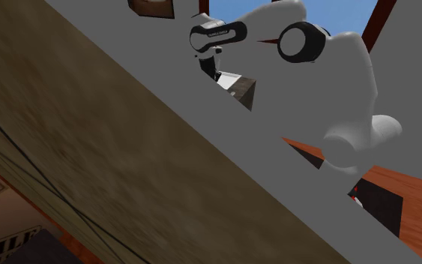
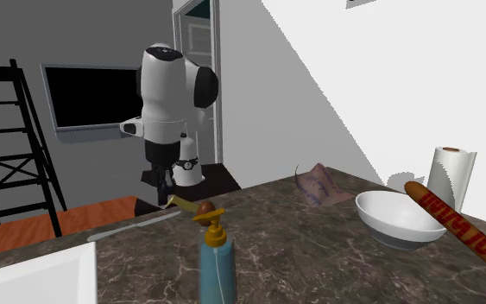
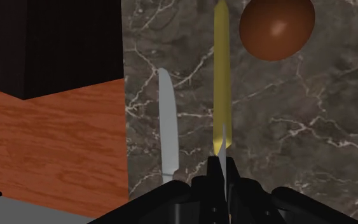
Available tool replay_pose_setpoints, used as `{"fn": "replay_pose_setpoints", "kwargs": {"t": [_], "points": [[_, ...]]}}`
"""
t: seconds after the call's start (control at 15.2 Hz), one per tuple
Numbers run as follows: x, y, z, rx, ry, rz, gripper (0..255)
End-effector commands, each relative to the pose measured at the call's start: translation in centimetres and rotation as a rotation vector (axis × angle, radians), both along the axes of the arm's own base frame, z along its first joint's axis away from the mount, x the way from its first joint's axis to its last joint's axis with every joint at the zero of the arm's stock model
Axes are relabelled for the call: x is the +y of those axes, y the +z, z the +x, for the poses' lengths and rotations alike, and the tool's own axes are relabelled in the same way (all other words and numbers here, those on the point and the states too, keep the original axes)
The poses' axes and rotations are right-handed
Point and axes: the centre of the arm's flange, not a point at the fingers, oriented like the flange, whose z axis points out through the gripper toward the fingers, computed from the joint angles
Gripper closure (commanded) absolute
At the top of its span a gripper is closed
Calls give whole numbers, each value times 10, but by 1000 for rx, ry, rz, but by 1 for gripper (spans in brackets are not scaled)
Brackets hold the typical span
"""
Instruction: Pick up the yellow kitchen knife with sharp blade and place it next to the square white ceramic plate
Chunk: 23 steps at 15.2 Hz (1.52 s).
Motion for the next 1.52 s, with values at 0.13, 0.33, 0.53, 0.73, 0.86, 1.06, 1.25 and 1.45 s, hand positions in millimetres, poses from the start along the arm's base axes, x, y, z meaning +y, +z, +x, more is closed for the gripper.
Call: {"fn": "replay_pose_setpoints", "kwargs": {"t": [0.13, 0.33, 0.53, 0.73, 0.86, 1.06, 1.25, 1.45], "points": [[1, -23, 1, 1, 1, 1, 255], [1, -39, 1, 1, 1, 1, 255], [1, -55, 1, 1, 1, 1, 255], [1, -63, 1, 1, 1, 1, 255], [1, -63, 1, 1, 1, 1, 255], [1, -63, 1, 1, 1, 1, 255], [1, -63, 1, 1, 1, 1, 0], [1, -63, 1, 1, 1, 1, 0]]}}
